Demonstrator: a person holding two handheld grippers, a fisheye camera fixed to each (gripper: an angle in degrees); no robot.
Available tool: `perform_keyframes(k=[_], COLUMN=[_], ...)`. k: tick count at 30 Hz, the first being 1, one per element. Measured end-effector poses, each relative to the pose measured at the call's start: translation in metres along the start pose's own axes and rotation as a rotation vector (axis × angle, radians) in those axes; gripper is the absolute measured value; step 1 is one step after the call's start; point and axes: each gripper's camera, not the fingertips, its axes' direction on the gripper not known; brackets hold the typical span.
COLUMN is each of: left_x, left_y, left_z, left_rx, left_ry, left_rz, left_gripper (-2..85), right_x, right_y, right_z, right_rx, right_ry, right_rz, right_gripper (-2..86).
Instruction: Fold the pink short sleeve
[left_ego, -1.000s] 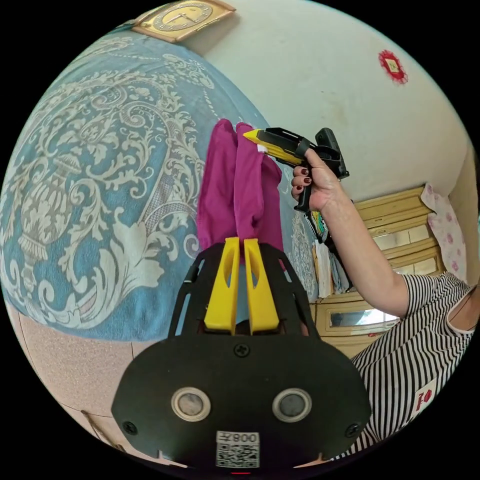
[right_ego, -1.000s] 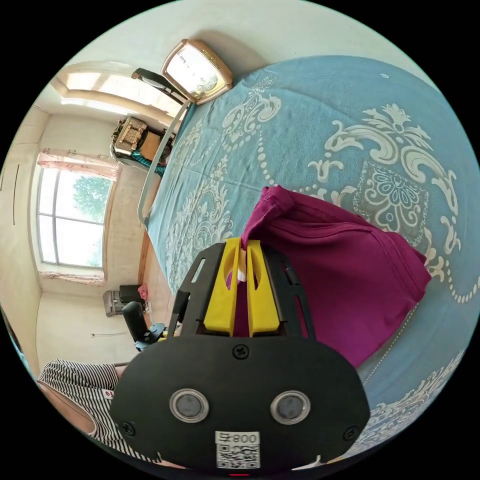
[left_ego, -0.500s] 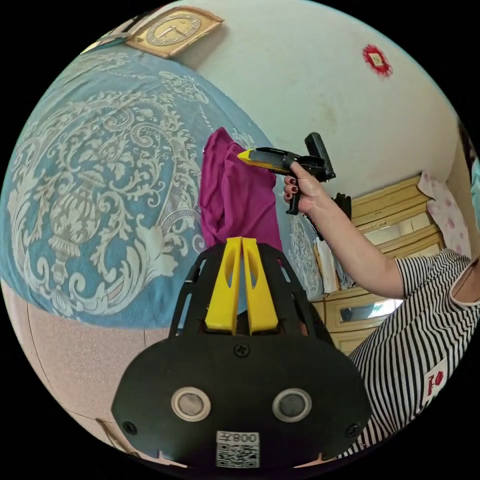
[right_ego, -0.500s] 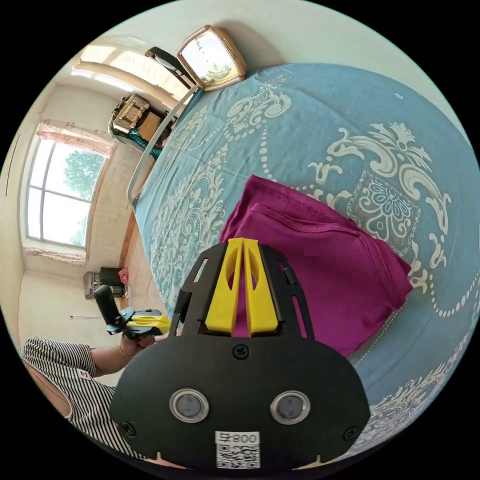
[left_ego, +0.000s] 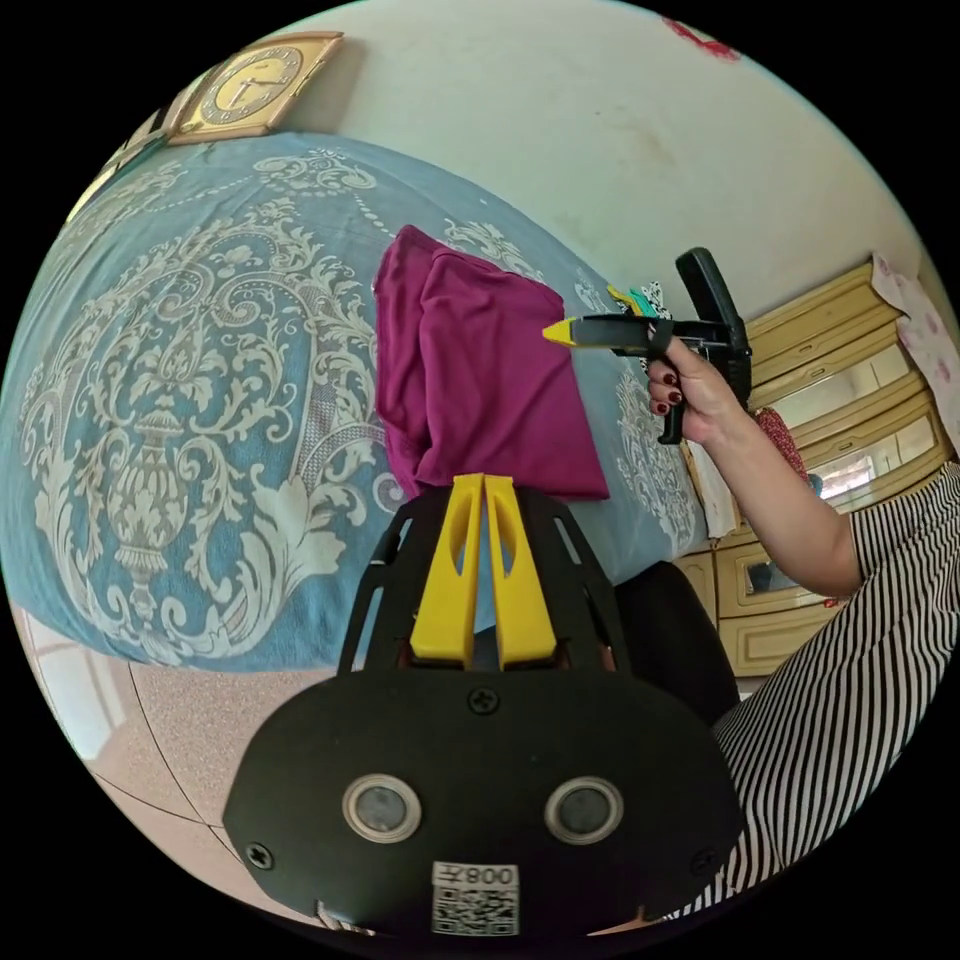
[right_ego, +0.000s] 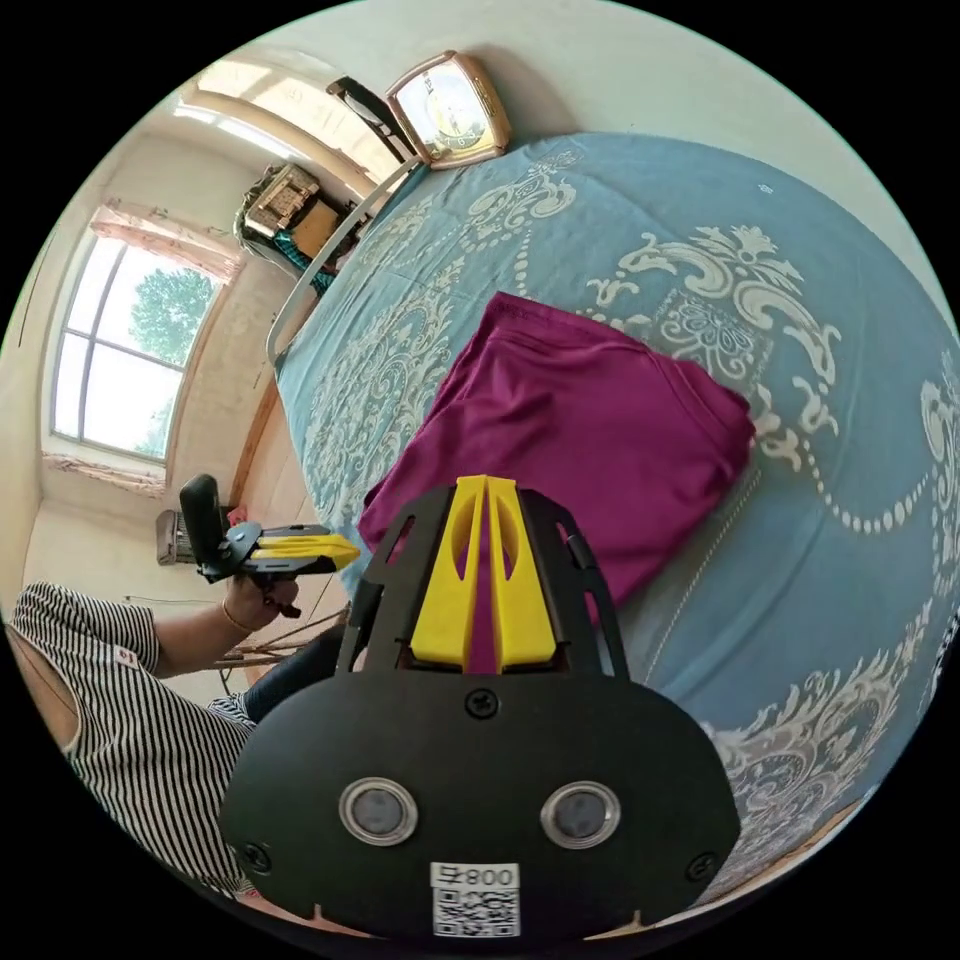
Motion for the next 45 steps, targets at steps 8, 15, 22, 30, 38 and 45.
perform_keyframes(k=[8,15,22,30,38,45], left_x=[0.063,0.035,0.079,0.23,0.277,0.276], left_y=[0.003,-0.003,0.013,0.005,0.023,0.023], left_z=[0.014,0.03,0.029,0.099,0.145,0.123], left_rx=[-0.039,-0.048,-0.06,-0.249,-0.331,-0.252], left_ry=[-0.077,-0.07,-0.039,-0.221,-0.444,-0.38], left_rz=[0.131,-0.09,-0.058,0.576,0.821,0.76], left_gripper=[0.2,0.3,0.7,5.2,2.8,2.1], right_x=[0.006,0.01,0.028,0.062,0.101,0.15], right_y=[0.165,0.181,0.195,0.239,0.262,0.274], right_z=[-0.014,0.005,0.027,0.002,0.01,0.024], right_rx=[0.045,0.068,-0.014,0.087,0.096,0.18], right_ry=[-0.037,-0.089,-0.115,-0.202,-0.282,-0.565], right_rz=[0.185,0.198,0.168,0.249,0.329,0.435], right_gripper=[0.6,0.8,0.5,3.9,9.0,10.0])
